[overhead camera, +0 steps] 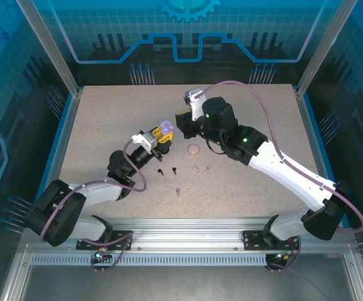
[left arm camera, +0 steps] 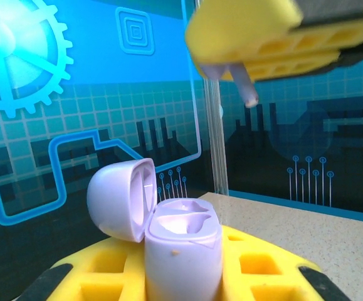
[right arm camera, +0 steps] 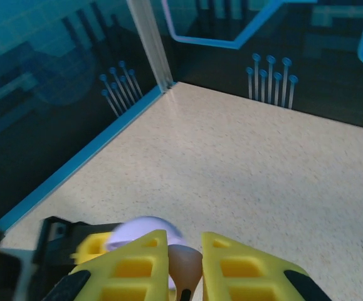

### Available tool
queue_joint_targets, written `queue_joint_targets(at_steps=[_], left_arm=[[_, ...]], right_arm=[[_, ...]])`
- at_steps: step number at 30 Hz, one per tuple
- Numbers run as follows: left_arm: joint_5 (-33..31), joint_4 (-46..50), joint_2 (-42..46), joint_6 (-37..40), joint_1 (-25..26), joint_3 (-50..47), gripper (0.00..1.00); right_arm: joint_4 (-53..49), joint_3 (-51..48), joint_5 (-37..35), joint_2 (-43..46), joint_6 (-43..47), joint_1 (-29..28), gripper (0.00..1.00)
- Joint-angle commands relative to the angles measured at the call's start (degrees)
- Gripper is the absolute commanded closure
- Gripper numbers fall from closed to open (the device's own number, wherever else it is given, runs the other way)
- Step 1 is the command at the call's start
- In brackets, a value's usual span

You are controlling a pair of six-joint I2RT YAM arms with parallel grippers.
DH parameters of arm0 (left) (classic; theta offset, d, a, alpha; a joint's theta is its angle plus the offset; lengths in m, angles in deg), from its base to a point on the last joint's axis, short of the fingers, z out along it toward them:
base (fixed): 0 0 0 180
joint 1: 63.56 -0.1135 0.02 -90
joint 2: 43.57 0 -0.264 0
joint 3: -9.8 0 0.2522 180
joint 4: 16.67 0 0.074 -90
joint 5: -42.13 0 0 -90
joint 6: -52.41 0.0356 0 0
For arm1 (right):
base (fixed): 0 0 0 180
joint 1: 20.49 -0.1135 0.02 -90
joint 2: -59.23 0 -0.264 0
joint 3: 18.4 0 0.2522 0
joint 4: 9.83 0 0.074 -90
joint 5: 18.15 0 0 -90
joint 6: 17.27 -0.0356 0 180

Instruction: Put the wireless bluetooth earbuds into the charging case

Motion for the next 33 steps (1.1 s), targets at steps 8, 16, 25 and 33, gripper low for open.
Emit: queue_joint_targets(at_steps=[8,16,25,33], left_arm=[[3.34,-3.03,0.66,0.15,0.4,2.82,1.0],[4.21,-3.03,0.76,-0.65,0.41,3.21,1.0],[4.75,-3.03,1.02,-1.27,0.65,3.34,1.0],[5.25,-3.03,1.9,-1.44,0.95,3.96,1.0]], right_arm=[[13.13,-6.97,-2.36,2.72,7.7,-4.61,0.85],[15.48,-8.87,-2.66,3.19,7.41,-4.39,0.86],[15.73,-8.5,-1.34,1.87,6.59,-3.39,0.87],[17.03,-10.34,-0.18,1.54,4.63,-2.33,0.89]])
